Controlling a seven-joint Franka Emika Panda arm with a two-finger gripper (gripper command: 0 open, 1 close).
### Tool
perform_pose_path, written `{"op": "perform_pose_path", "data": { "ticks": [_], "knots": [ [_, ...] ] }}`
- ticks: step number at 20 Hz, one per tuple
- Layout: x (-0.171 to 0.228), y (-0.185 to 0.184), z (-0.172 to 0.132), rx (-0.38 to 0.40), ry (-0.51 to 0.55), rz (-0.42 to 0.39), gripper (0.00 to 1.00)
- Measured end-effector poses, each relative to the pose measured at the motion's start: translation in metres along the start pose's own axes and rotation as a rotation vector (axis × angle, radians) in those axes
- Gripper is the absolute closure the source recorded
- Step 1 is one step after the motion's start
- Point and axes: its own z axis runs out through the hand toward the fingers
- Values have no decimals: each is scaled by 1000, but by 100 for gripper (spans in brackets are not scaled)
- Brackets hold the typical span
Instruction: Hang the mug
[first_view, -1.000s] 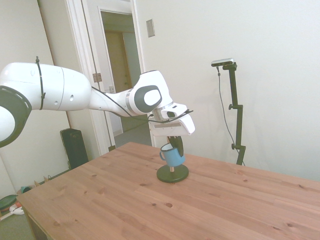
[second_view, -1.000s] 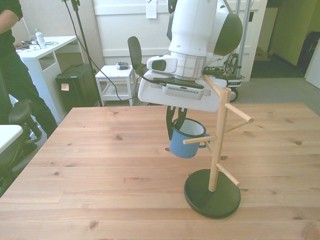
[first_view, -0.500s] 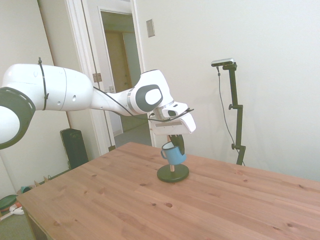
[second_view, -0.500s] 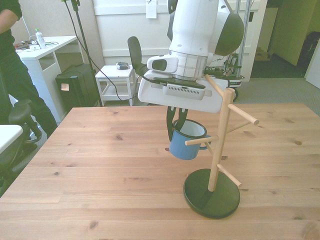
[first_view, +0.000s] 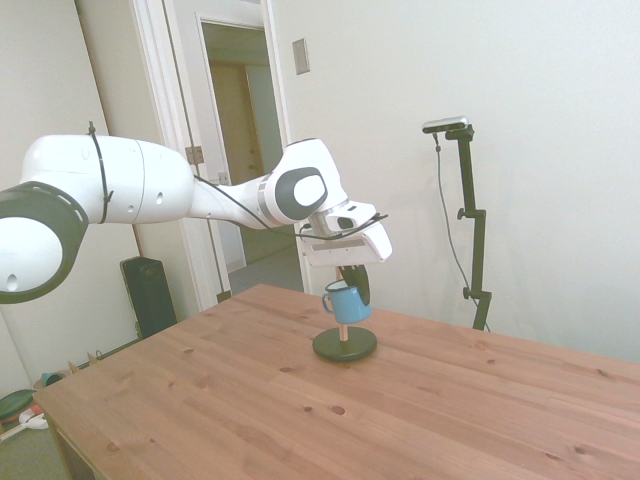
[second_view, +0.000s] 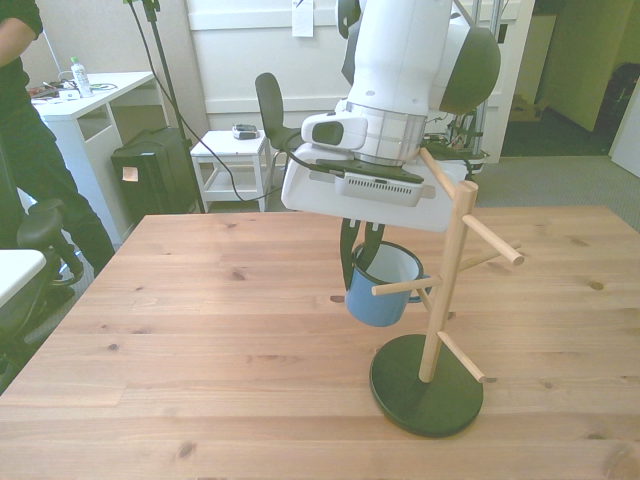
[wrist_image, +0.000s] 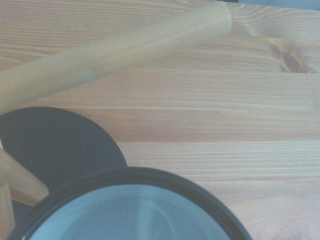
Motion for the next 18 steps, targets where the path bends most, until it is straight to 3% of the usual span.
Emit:
{"op": "perform_pose_path", "data": {
  "ticks": [12,18],
  "knots": [
    [-1,-3,3,8,5,-13,100],
    [0,-1,5,60,-45,-75,100]
  ]
}}
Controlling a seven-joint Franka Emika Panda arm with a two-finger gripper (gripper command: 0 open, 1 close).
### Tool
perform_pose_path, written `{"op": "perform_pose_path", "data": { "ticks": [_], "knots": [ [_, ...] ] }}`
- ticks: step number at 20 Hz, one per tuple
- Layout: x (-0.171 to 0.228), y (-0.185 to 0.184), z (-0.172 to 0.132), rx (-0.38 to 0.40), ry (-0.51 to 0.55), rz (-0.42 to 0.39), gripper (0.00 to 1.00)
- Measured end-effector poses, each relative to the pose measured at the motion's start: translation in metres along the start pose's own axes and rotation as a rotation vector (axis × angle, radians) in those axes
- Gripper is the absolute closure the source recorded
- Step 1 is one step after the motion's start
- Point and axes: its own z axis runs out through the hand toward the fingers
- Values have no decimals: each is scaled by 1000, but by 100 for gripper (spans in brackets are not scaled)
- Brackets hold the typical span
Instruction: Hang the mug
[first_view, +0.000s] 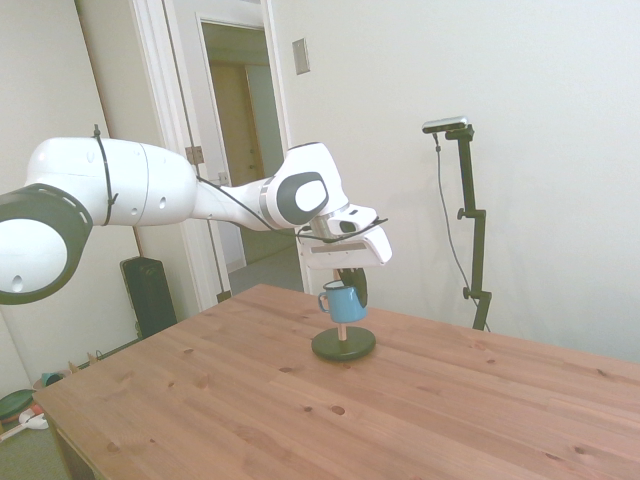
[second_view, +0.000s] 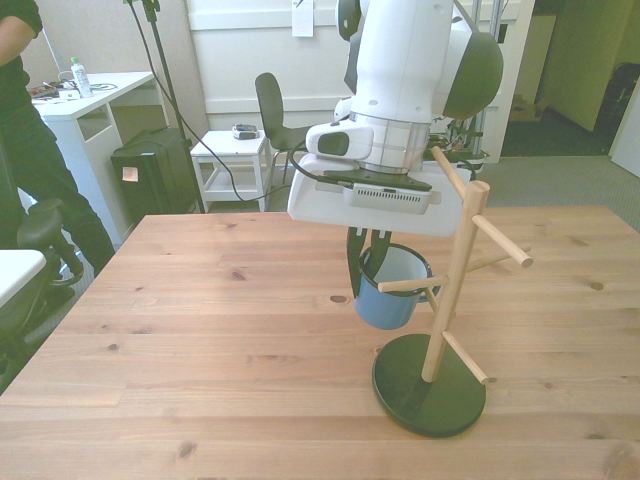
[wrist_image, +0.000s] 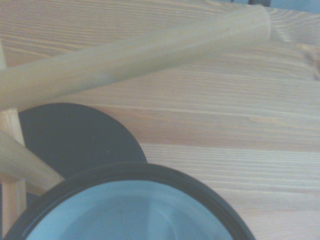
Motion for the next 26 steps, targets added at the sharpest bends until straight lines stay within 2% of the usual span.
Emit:
{"op": "perform_pose_path", "data": {
  "ticks": [12,26],
  "knots": [
    [9,13,9,67,-58,-61,100],
    [14,14,20,86,-47,-61,100]
  ]
}}
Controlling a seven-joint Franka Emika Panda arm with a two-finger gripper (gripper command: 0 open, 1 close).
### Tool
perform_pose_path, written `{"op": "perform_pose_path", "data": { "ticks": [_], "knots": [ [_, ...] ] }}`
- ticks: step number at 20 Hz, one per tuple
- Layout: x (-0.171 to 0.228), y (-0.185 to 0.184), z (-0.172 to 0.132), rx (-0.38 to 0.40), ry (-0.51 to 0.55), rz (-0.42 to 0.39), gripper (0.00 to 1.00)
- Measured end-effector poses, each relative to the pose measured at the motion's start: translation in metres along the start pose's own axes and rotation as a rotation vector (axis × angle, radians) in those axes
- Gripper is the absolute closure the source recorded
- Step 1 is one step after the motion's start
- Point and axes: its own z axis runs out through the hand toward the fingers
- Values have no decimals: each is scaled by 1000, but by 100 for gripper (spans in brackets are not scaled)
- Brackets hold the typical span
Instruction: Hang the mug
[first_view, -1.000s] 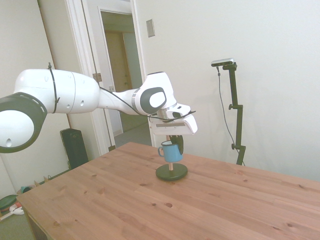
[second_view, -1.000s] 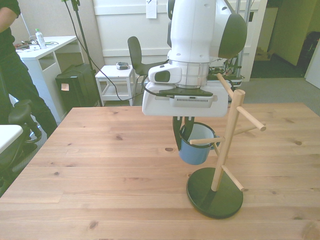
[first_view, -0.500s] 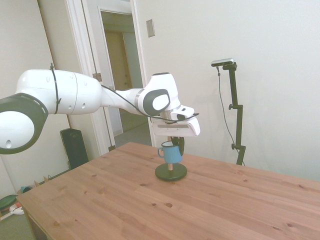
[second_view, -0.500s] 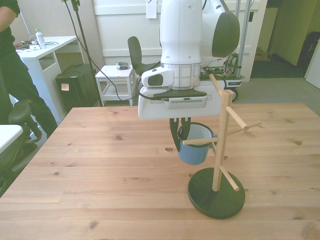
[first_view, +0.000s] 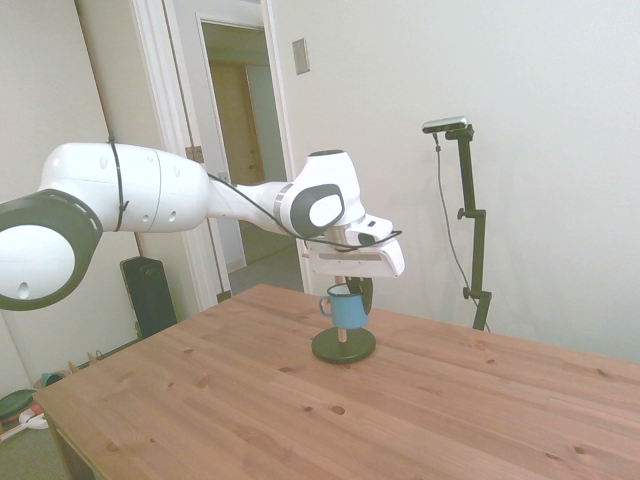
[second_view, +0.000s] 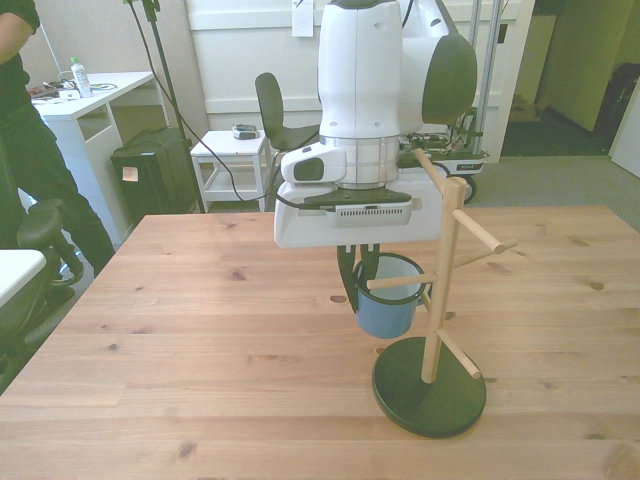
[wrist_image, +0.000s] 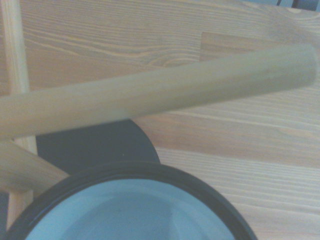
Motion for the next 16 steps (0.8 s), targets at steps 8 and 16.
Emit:
{"op": "perform_pose_path", "data": {
  "ticks": [8,16],
  "knots": [
    [-3,-2,8,-2,18,16,0],
    [-7,0,8,-13,42,16,0]
  ]
}}
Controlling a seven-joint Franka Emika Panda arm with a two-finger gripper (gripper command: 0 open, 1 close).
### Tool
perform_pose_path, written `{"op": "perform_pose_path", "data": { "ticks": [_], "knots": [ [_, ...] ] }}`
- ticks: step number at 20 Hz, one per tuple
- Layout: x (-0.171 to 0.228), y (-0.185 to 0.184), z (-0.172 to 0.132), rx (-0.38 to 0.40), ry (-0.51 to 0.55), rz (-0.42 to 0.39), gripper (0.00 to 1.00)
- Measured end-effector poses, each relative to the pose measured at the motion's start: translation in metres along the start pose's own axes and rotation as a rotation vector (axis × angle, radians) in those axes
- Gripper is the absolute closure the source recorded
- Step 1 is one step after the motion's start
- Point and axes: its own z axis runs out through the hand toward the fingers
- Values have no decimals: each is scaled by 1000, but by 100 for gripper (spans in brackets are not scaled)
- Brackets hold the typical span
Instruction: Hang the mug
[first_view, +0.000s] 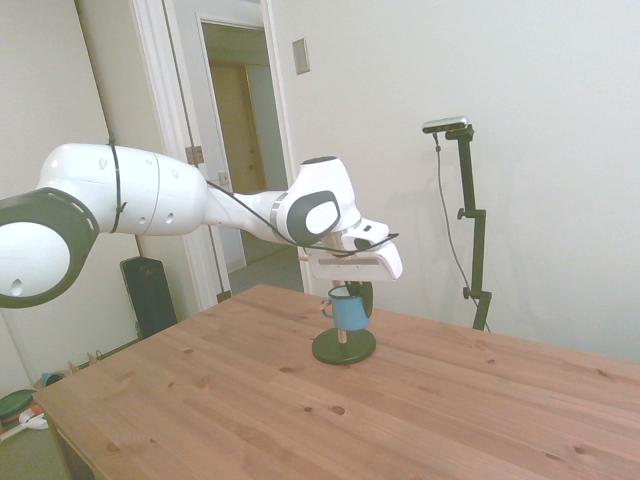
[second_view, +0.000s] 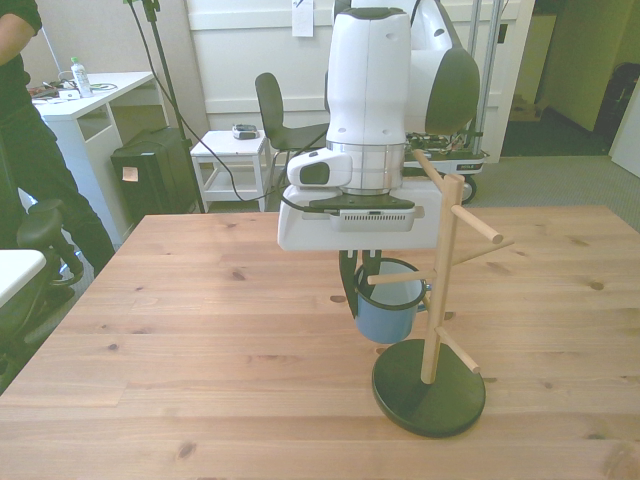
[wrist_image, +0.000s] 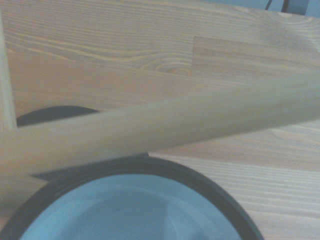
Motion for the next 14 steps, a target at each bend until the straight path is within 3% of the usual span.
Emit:
{"op": "perform_pose_path", "data": {
  "ticks": [14],
  "knots": [
    [-12,10,-8,-6,23,-14,0]
  ]
}}
